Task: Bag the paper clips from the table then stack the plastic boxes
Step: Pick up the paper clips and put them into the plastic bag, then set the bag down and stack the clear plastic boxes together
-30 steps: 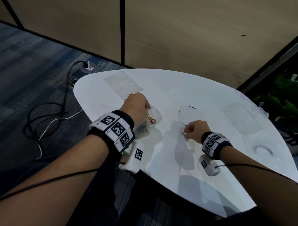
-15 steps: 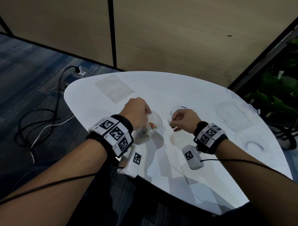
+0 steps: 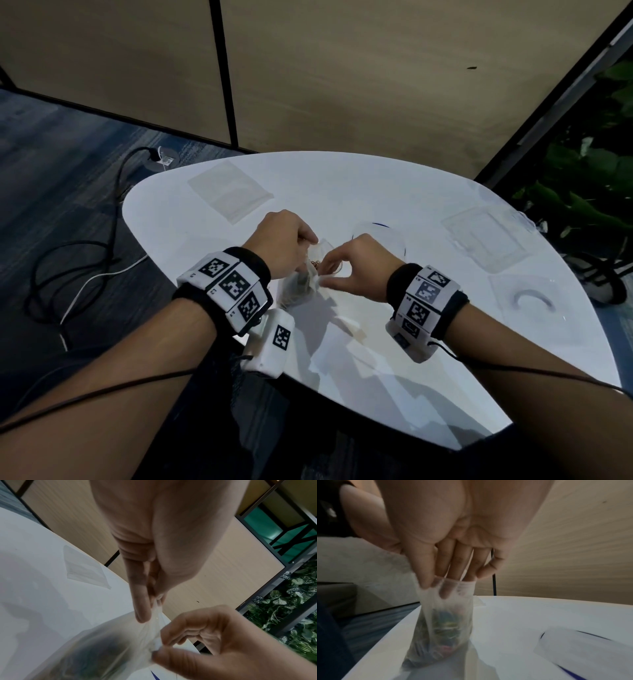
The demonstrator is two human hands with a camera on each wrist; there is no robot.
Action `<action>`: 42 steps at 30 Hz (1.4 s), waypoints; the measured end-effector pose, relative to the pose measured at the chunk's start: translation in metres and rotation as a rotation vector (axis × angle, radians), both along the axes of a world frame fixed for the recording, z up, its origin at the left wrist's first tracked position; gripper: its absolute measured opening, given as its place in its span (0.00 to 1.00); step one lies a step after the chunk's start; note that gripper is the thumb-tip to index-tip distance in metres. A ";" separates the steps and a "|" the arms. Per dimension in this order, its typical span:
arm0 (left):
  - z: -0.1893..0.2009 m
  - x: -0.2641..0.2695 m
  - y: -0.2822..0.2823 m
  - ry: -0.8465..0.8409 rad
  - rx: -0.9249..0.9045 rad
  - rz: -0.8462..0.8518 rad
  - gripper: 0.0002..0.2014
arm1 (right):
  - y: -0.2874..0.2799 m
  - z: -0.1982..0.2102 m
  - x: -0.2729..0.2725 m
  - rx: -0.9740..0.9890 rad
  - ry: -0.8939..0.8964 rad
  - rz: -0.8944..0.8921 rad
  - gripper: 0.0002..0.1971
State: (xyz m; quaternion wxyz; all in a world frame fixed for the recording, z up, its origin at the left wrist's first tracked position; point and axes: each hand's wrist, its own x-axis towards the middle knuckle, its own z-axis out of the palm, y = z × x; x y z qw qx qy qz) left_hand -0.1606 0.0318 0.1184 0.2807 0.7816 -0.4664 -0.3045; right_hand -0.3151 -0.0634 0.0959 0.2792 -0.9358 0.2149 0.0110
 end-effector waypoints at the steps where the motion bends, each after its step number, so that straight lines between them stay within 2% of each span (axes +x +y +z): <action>1: -0.001 0.000 0.000 0.009 -0.007 0.001 0.12 | 0.000 0.000 0.000 -0.022 -0.005 -0.005 0.05; 4: -0.001 0.004 0.000 0.090 -0.063 0.034 0.16 | -0.001 0.002 0.001 -0.024 -0.053 -0.068 0.04; 6: 0.002 0.011 0.003 0.097 -0.059 0.003 0.21 | 0.000 0.008 0.003 0.051 -0.122 -0.146 0.04; 8: 0.004 0.017 0.008 0.031 0.005 -0.087 0.21 | 0.005 0.014 0.006 0.161 -0.205 -0.234 0.07; 12: 0.001 0.022 0.017 -0.116 0.029 -0.188 0.08 | 0.019 0.020 0.017 0.348 -0.284 -0.373 0.13; 16: -0.009 0.029 0.021 -0.175 0.083 -0.234 0.17 | 0.026 0.008 0.028 0.445 -0.284 -0.421 0.11; 19: -0.016 0.034 0.022 -0.150 0.094 -0.205 0.16 | 0.026 -0.006 0.034 0.328 -0.249 -0.351 0.07; 23: -0.020 0.036 0.017 -0.056 0.052 -0.146 0.13 | 0.013 -0.016 0.039 -0.131 -0.183 -0.241 0.09; 25: -0.020 0.039 0.014 -0.046 0.056 -0.143 0.12 | 0.005 -0.018 0.036 -0.214 -0.163 -0.185 0.10; 29: -0.028 0.050 0.007 0.006 0.065 -0.068 0.12 | -0.016 -0.028 0.022 -0.247 0.005 -0.166 0.08; 32: -0.039 0.053 -0.002 0.066 0.055 0.030 0.12 | -0.035 -0.038 0.007 -0.221 0.162 -0.231 0.08; 35: -0.054 0.054 -0.018 0.108 0.076 0.131 0.12 | -0.052 -0.047 -0.008 -0.162 0.195 -0.347 0.06; 37: -0.068 0.056 -0.030 0.060 0.107 0.165 0.12 | -0.066 -0.054 -0.021 -0.121 0.225 -0.407 0.06; 40: -0.086 0.066 -0.052 -0.154 0.223 0.129 0.14 | -0.093 -0.065 -0.052 -0.062 0.301 -0.518 0.18; 42: -0.100 0.078 -0.065 -0.284 0.276 0.146 0.17 | -0.117 -0.069 -0.078 -0.122 0.312 -0.634 0.21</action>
